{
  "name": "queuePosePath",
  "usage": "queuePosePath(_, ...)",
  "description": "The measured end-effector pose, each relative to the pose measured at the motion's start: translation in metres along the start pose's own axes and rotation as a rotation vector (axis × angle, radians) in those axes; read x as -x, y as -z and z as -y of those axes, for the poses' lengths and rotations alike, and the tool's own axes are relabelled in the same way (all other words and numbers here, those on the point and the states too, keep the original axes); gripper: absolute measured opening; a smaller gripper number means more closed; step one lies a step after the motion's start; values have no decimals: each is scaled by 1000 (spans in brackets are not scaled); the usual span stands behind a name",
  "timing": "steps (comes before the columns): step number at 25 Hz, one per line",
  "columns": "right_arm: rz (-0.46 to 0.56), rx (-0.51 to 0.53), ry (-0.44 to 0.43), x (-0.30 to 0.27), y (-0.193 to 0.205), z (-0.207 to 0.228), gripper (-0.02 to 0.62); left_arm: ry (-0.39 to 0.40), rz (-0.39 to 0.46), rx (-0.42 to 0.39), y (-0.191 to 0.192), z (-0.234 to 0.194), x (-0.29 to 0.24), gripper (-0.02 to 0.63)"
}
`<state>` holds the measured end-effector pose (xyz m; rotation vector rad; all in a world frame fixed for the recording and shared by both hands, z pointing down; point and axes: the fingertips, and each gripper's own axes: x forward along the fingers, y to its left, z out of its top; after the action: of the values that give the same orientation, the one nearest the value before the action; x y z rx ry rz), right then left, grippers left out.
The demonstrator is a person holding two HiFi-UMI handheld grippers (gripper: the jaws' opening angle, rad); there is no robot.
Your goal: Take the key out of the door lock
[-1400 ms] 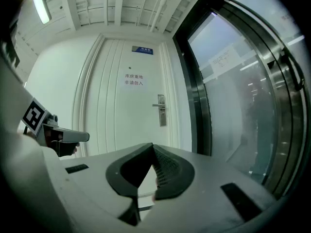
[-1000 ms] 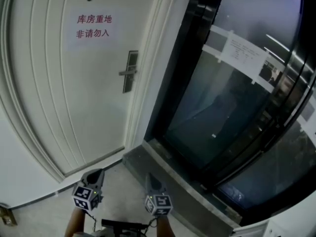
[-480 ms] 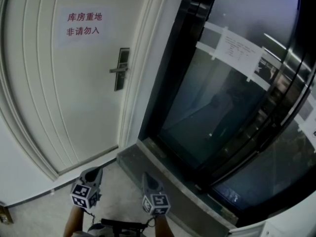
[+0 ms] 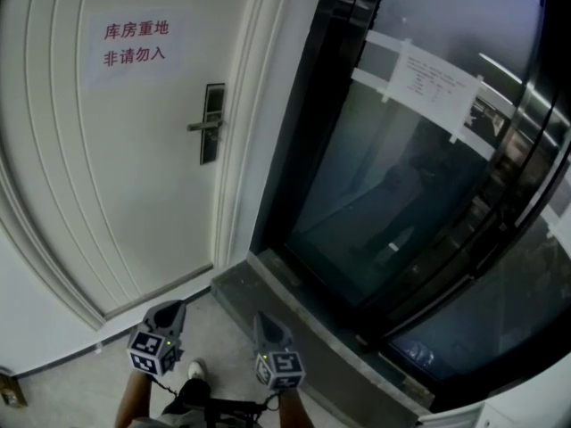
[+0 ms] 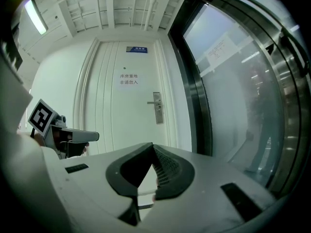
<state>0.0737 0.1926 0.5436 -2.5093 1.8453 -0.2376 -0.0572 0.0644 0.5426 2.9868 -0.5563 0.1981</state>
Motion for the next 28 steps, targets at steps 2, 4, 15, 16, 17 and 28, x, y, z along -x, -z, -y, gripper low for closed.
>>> queuePosePath(2, -3, -3, 7, -12, -1, 6, 7, 1, -3, 4, -1, -7, -14, 7)
queuePosePath(4, -3, -1, 8, -29, -2, 11, 6, 4, 0, 5, -3, -18, -28, 8)
queuePosePath(15, 10, 45, -5, -158, -36, 28, 6, 14, 20, -10, -37, -99, -127, 7)
queuePosePath(16, 12, 38, -3, -171, -40, 28, 6, 10, 21, -14, -40, -108, -134, 8)
queuePosePath(17, 15, 29, 1, -183, -44, 29, 7, 7, 22, -16, -42, -118, -141, 6)
queuePosePath(28, 20, 81, -14, -283, -63, 34, 7, -40, 38, -6, -59, -203, -188, 8)
